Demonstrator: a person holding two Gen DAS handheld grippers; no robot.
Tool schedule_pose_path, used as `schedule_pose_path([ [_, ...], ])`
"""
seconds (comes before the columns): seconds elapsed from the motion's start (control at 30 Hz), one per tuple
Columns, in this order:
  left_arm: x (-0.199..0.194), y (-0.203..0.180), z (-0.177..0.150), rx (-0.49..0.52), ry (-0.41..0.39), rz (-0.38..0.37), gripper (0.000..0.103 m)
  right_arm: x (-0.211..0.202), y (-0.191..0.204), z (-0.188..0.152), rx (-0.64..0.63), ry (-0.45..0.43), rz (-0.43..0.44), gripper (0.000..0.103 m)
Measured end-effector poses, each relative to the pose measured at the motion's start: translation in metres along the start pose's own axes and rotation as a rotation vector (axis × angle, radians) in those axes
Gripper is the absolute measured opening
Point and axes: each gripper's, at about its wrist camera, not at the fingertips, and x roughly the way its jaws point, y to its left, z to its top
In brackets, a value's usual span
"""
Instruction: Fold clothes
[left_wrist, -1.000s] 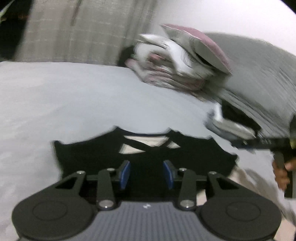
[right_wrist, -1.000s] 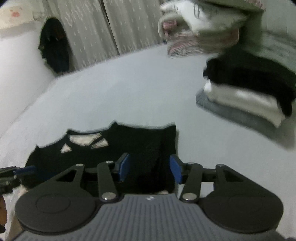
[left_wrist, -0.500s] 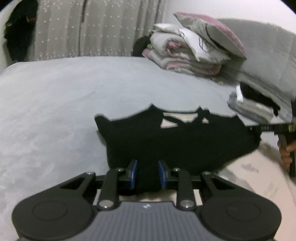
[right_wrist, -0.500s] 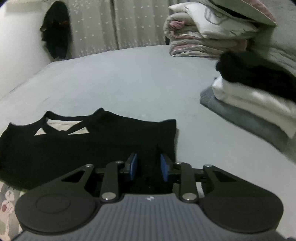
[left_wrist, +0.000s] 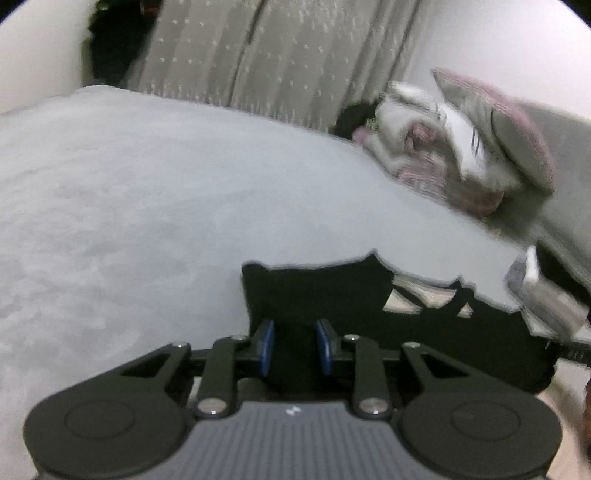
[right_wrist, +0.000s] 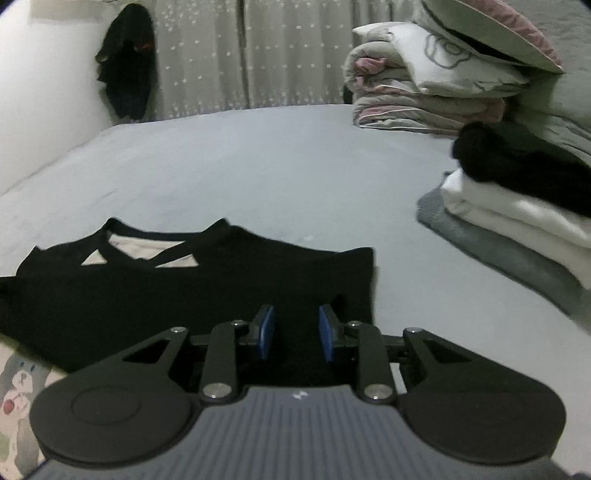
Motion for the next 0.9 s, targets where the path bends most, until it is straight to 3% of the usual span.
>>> schedule_pose_path([
  [0.1, -0.007, 0.003, 0.0, -0.043, -0.012, -0.066, 0.027, -0.012, -0.002, 0.003, 0.025, -0.026, 0.035, 0.032],
  [0.17, -0.005, -0.002, -0.004, -0.021, 0.01, -0.072, 0.027, -0.017, 0.001, 0.004, 0.029, -0.029, 0.057, 0.034],
  [0.33, -0.008, -0.013, -0.019, 0.112, 0.074, -0.021, 0.027, -0.026, 0.007, 0.0, 0.012, -0.014, 0.067, 0.035],
  [0.53, -0.035, -0.005, -0.022, 0.152, 0.062, -0.029, 0.028, -0.034, 0.0, -0.005, 0.001, 0.001, 0.041, 0.036],
  [0.67, -0.048, 0.003, -0.02, 0.204, 0.071, -0.021, 0.042, -0.04, -0.006, -0.009, 0.007, 0.012, 0.031, 0.038],
  [0.9, -0.042, 0.011, -0.026, 0.286, 0.1, -0.028, 0.042, -0.049, -0.013, -0.01, 0.02, 0.009, 0.036, 0.041],
])
